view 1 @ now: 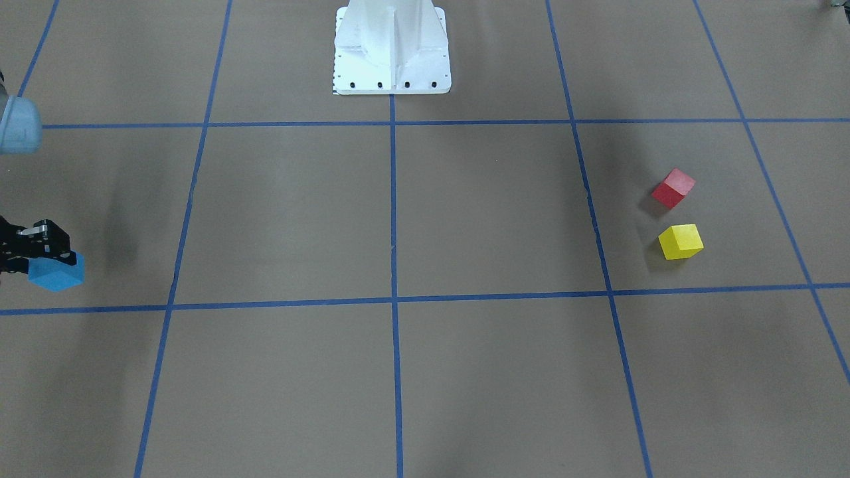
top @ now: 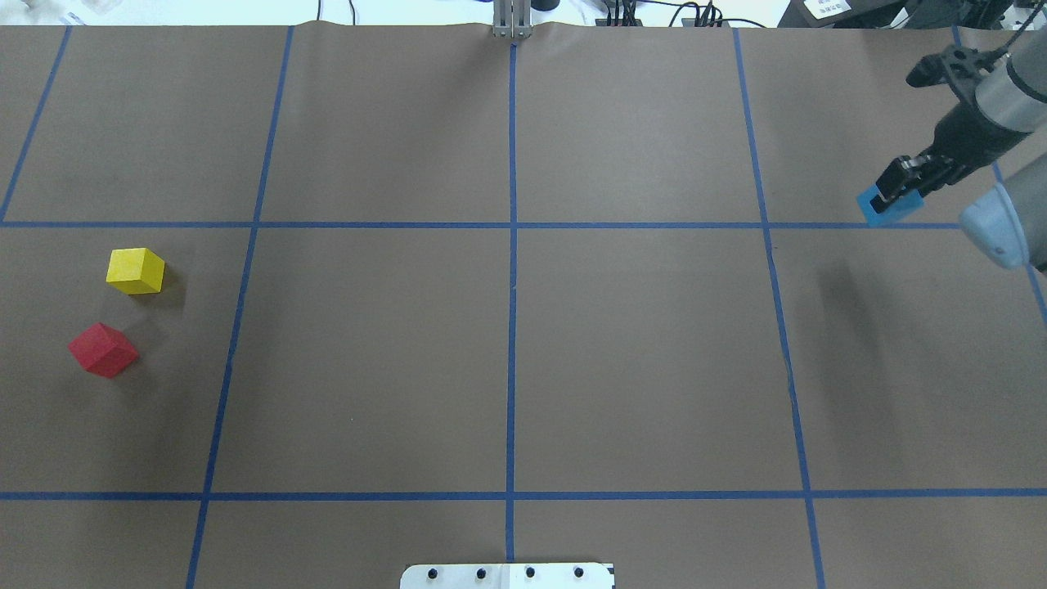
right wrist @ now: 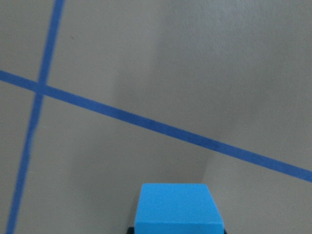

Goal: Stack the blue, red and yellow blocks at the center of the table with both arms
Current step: 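Carry the blue cube with the right gripper to the table center and set it down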

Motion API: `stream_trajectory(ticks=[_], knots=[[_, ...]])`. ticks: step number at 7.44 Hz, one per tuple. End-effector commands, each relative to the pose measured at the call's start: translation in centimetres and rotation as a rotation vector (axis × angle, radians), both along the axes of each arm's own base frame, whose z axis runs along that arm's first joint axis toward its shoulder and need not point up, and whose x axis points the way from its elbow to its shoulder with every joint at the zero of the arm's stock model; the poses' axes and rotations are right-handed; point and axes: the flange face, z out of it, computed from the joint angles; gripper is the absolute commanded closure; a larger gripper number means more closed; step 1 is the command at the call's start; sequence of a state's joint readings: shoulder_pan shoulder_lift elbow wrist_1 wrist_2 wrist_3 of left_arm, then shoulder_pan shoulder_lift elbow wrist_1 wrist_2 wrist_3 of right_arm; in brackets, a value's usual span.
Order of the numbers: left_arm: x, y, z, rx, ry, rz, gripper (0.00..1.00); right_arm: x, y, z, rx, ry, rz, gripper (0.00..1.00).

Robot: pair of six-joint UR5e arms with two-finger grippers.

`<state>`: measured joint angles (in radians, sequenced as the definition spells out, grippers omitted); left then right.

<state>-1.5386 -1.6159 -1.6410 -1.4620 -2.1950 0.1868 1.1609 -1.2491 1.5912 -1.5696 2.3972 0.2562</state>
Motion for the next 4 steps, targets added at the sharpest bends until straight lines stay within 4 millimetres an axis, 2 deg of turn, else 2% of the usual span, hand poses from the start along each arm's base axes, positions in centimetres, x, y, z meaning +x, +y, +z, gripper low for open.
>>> stream_trajectory(ticks=[1,2,4], knots=[[0.0,-0.1,-0.1,0.000,0.000,-0.001,0.00,-5.6,-2.6,-12.0,-0.044,0.015,-0.014,1.00],[0.0,-0.1,0.0,-0.001,0.000,-0.001,0.00,-12.0,-1.3,-16.9,-0.089,0.034,0.021,1.00],[0.1,-0.1,-0.1,0.002,0.000,0.001,0.00,-25.6,2.0,-28.1,-0.201,0.051,0.087,1.00]])
